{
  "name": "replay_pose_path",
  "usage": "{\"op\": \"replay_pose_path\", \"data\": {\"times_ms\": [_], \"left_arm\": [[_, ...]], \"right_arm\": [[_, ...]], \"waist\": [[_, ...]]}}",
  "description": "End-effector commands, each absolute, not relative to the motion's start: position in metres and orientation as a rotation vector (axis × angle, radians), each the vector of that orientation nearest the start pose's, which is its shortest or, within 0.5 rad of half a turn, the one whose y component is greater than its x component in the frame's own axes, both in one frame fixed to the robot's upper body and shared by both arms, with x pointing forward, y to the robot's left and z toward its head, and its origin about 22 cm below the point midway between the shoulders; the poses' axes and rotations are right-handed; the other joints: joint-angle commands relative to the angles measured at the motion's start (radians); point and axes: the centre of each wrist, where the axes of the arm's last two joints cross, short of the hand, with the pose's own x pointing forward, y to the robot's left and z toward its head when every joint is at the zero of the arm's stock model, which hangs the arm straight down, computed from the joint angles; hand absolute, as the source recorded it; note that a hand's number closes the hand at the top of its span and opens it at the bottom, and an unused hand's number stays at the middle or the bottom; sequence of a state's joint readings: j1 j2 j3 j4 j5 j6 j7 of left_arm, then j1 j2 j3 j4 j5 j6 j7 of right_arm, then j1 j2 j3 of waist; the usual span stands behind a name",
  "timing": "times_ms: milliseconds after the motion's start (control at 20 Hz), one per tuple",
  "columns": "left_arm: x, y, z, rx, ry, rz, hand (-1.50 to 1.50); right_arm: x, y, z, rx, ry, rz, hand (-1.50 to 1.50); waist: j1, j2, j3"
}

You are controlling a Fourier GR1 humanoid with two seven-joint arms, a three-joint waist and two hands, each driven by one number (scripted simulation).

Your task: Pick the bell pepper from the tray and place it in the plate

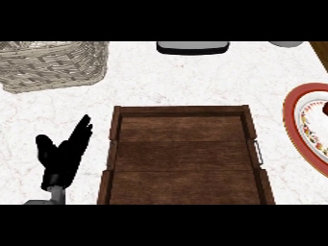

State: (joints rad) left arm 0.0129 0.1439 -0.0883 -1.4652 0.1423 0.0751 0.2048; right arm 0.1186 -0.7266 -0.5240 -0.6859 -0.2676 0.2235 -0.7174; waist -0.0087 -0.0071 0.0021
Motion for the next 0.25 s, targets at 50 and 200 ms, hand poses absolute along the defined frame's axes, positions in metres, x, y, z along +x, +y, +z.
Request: {"op": "replay_pose_path", "data": {"times_ms": [50, 200], "left_arm": [[0.229, 0.249, -0.04, 0.011, -1.177, 0.011, 0.0], [0.233, 0.227, -0.019, 0.023, -1.192, 0.012, 0.0]], "right_arm": [[0.05, -0.57, -0.015, -0.752, -1.505, -0.101, -1.5], [0.037, -0.548, -0.018, -0.737, -1.523, -0.125, -1.5]], "waist": [[0.002, 0.007, -0.003], [-0.001, 0.005, -0.004]]}}
